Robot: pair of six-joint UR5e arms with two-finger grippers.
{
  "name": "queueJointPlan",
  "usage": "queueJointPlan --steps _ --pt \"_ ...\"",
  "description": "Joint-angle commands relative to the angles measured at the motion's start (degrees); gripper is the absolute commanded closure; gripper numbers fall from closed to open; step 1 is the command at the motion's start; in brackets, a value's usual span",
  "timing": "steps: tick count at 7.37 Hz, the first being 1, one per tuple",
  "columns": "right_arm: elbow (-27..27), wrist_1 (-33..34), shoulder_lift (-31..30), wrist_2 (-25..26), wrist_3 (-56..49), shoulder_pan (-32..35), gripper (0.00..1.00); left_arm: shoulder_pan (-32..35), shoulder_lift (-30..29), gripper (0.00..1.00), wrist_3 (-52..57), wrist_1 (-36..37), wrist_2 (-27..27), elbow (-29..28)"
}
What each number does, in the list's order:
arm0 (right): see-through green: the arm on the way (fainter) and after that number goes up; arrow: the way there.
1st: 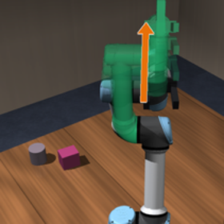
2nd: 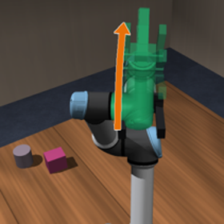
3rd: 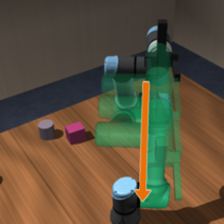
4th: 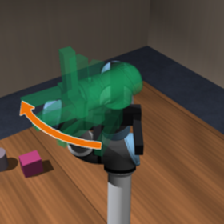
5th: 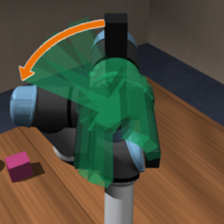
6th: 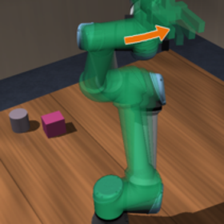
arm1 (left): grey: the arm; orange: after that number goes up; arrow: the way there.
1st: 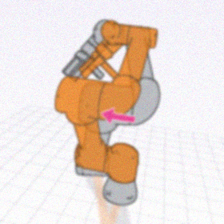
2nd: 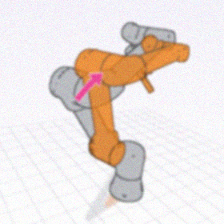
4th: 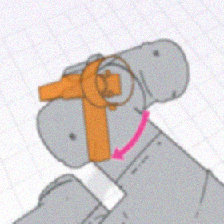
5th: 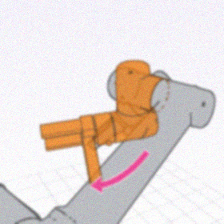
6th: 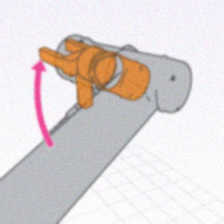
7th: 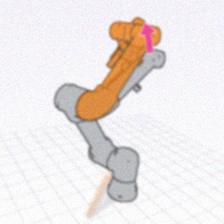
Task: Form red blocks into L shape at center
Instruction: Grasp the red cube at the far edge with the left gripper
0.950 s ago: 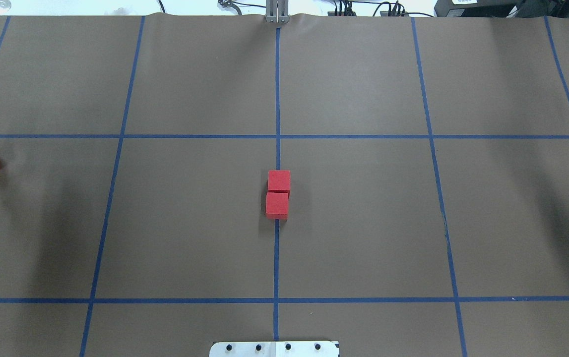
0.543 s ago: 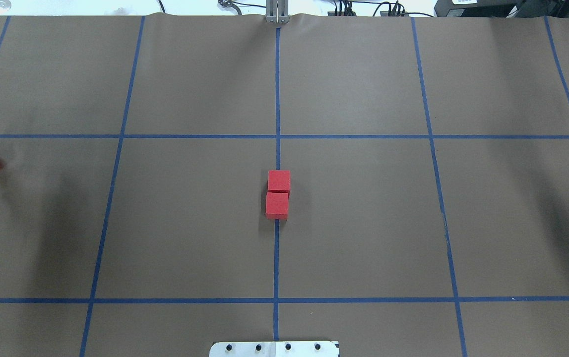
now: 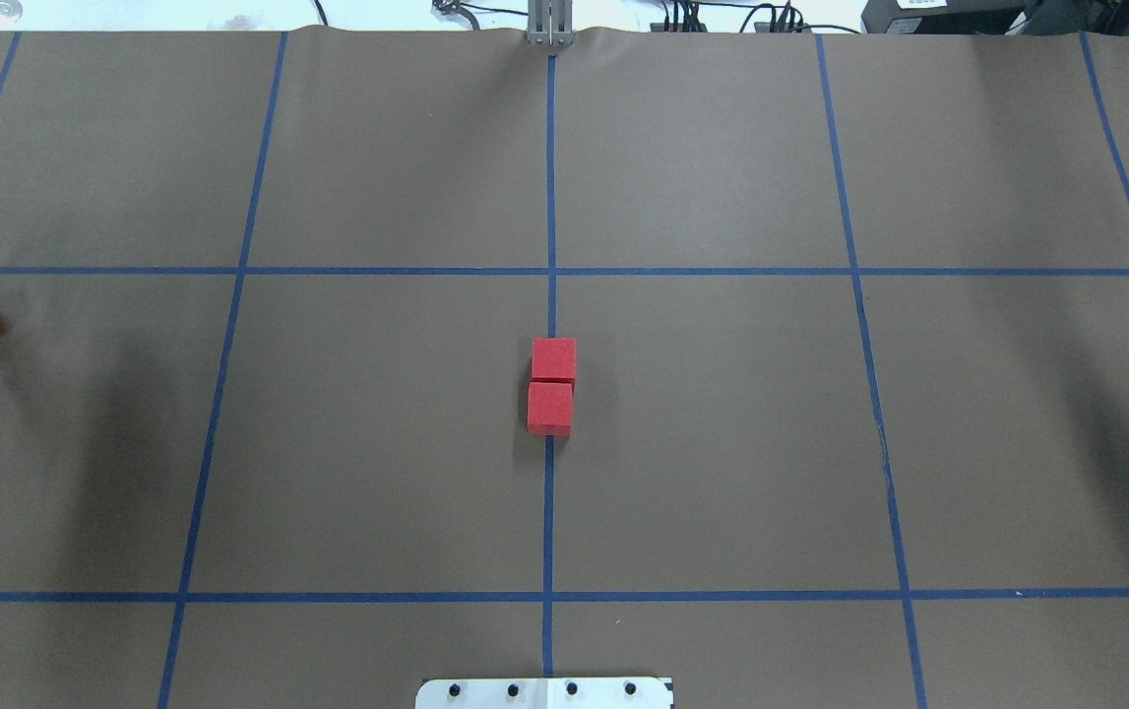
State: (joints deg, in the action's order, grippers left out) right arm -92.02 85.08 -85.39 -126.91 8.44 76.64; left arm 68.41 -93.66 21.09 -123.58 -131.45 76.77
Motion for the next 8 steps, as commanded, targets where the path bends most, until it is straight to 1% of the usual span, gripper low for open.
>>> queueJointPlan --steps 1,3,5,6,7,8 --pt "0.0 0.0 0.1 0.0 0.0 0.0 0.00 0.1 -0.7 0.05 0.0 0.0 0.0 -1.4" --pt "0.0 0.0 0.1 0.0 0.0 0.0 0.00 0.1 -0.8 0.11 2.8 0.0 -0.1 -2.2" --pt "0.0 0.0 0.1 0.0 0.0 0.0 0.00 0.1 -0.7 0.26 3.5 0.1 -0.3 -2.2" --pt "0.0 0.0 0.1 0.0 0.0 0.0 0.00 0.1 -0.6 0.28 3.6 0.1 -0.4 -2.1" --pt "0.0 0.0 0.1 0.0 0.0 0.0 0.00 0.1 -0.6 0.28 4.4 0.1 -2.0 -2.2" --pt "0.0 0.0 0.1 0.0 0.0 0.0 0.00 0.1 -0.1 0.28 7.0 0.1 -2.3 -2.2"
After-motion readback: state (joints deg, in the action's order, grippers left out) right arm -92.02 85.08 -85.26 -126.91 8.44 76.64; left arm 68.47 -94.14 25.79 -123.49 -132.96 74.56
